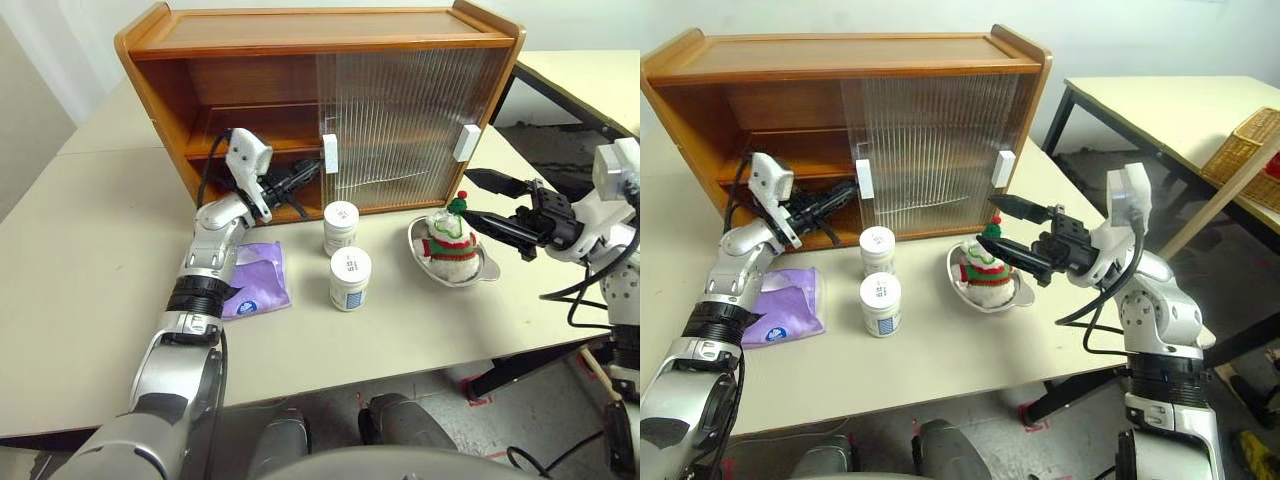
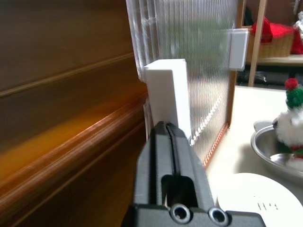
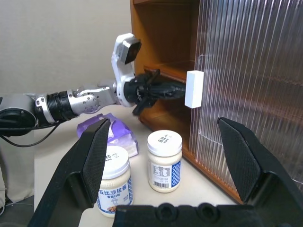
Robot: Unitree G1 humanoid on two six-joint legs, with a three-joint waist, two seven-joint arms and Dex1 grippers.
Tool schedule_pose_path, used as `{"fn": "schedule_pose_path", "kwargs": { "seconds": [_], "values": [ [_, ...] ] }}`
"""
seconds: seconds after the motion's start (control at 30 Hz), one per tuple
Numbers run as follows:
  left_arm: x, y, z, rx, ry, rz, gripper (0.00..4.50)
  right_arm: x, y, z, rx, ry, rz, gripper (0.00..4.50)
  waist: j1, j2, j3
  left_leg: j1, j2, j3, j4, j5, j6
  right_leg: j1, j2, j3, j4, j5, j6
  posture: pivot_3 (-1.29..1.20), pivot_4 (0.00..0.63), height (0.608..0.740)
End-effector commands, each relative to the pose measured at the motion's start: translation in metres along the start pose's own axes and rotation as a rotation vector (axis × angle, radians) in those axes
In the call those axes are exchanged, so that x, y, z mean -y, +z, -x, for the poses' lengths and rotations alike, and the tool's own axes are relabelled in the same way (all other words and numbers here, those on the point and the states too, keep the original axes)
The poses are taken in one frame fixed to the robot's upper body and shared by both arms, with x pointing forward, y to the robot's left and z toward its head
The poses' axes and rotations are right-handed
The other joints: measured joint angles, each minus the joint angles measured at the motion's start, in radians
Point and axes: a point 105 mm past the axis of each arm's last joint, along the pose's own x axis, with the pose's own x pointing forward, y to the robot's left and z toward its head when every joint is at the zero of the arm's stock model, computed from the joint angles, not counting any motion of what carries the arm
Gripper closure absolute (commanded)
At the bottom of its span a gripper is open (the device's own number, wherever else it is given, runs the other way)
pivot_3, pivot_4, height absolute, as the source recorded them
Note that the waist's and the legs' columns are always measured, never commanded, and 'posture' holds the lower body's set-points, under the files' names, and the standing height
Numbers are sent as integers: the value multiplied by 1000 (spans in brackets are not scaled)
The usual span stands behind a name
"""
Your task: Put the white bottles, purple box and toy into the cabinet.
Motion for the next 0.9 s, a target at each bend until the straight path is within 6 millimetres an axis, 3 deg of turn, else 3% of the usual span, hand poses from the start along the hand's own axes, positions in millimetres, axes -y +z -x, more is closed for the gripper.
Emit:
{"fn": "schedule_pose_path", "kwargs": {
  "seconds": [0.03, 0.2, 0.33, 0.5, 0.63, 0.77, 0.9],
  "values": [
    [-16, 12, 19, 6, 58, 34, 2923, 0, -2, -4, -11, 9, 15, 0, -6, 0, 0, 0, 0, 0, 0, 0, 0, 0, 0, 0, 0, 0, 0, -220, 10, 740],
    [-26, 31, 58, -44, 68, 58, 1261, 1, -7, -5, -31, 27, 13, 0, -12, 1, 0, 0, 0, 2, -1, 0, 0, -1, 1, -3, 0, -1, -1, -199, 21, 740],
    [-22, 25, 95, -225, 41, 112, 50, 4, -7, -6, -27, 38, 13, 0, -6, 1, 0, 0, 0, 1, -1, 0, 0, -1, 1, -2, 0, -2, -2, -181, 23, 740],
    [-13, 16, 141, -409, 70, 240, 50, 8, -8, -7, -31, 48, 20, 0, 2, 1, 0, 0, 5, -7, -4, -1, -1, -5, -2, 5, 0, -1, -6, -166, 24, 740],
    [-20, -5, 181, -599, 245, 343, 50, 11, -16, -7, -72, 37, 45, 0, 9, 1, 0, 0, 9, -7, -8, -2, -3, -10, -2, 8, 2, 3, -18, -141, 25, 740],
    [-14, -13, 188, -592, 320, 514, 50, 10, -17, -7, -71, 49, 36, 0, 23, 3, -1, 0, 9, -5, -15, -1, -5, -14, -2, 12, 2, 5, -22, -139, 25, 740],
    [3, -39, 200, -718, 355, 571, 50, 12, -18, -7, -73, 50, 34, 0, 32, 3, -2, 0, 10, -2, -17, -1, -5, -16, -2, 15, 2, 4, -23, -144, 24, 740]
  ]
}}
